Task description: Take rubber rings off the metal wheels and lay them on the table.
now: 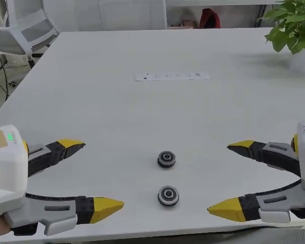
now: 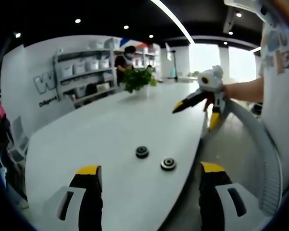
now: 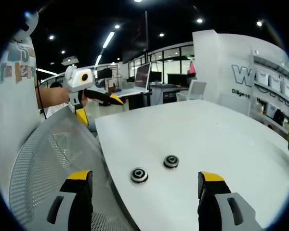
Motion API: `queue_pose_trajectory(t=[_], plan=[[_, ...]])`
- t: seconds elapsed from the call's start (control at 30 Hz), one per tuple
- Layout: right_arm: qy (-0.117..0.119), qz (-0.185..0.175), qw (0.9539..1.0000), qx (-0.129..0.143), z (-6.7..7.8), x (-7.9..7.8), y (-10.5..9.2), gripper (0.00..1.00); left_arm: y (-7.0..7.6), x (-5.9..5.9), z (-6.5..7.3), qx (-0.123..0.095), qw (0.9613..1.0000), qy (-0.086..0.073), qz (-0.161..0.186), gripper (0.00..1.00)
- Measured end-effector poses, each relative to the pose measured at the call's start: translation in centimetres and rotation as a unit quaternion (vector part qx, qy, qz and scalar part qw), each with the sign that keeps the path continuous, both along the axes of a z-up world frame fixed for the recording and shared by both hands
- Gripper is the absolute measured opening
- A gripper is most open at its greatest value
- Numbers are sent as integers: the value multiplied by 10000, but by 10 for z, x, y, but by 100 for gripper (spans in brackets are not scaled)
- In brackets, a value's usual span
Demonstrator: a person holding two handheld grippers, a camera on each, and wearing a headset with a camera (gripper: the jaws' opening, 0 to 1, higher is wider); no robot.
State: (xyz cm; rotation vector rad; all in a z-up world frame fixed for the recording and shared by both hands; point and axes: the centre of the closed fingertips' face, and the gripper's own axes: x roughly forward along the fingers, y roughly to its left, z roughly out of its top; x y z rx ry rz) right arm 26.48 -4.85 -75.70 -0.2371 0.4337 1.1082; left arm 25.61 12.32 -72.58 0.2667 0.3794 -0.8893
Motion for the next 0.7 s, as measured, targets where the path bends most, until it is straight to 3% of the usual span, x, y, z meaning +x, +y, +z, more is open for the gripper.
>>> queue_pose_trajectory(t=[0.33, 0.7], plan=[[28, 141, 9999, -48, -6, 7, 4, 88, -4, 6, -2, 116, 9999, 1, -100, 83], [22, 356, 9992, -174, -10, 17, 11, 85, -13, 23, 0, 180, 9994, -89, -280, 79]])
